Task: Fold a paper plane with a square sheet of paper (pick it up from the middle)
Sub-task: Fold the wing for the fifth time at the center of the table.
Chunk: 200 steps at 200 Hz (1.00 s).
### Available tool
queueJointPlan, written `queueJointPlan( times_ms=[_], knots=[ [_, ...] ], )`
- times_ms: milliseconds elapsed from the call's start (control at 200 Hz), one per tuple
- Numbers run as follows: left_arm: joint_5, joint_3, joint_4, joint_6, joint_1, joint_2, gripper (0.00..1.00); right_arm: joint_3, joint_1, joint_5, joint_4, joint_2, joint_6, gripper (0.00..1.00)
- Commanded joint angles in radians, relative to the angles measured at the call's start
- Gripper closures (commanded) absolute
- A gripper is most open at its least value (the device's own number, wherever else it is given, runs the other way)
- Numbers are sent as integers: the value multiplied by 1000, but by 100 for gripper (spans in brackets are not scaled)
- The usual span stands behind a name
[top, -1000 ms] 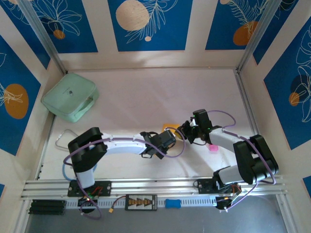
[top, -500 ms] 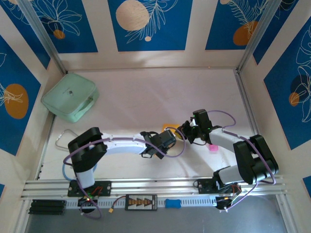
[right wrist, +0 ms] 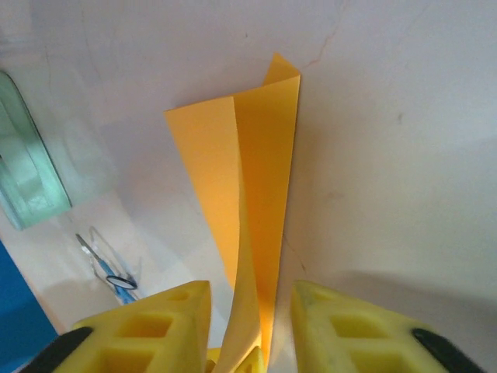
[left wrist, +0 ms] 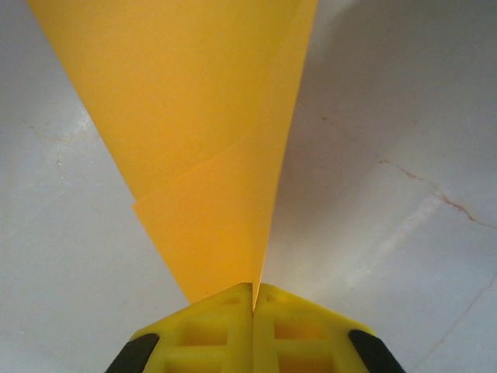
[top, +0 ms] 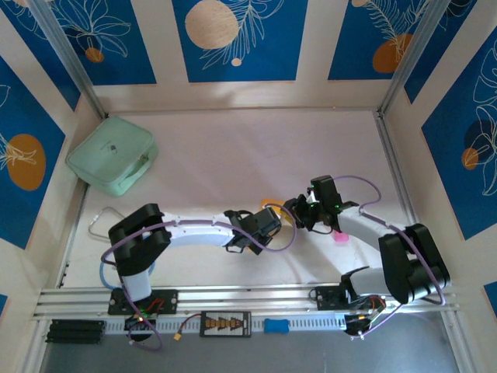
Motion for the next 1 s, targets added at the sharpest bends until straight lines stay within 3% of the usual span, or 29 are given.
queueJointPlan(
  times_ms=[0, 305, 750, 995],
  knots=[
    [69, -7, 26, -6, 21, -4, 100, 1, -23, 31, -96, -62, -65, 60],
    [224, -50, 90, -19, 88, -14, 100, -47, -78, 25, -125, -164, -89, 57],
    [406, -101, 170, -39, 163, -21, 100, -61, -82, -40, -65, -159, -104, 57],
    [409, -119, 188, -28, 177, -58, 100, -66, -64, -79, -3, -158, -119, 55]
  ],
)
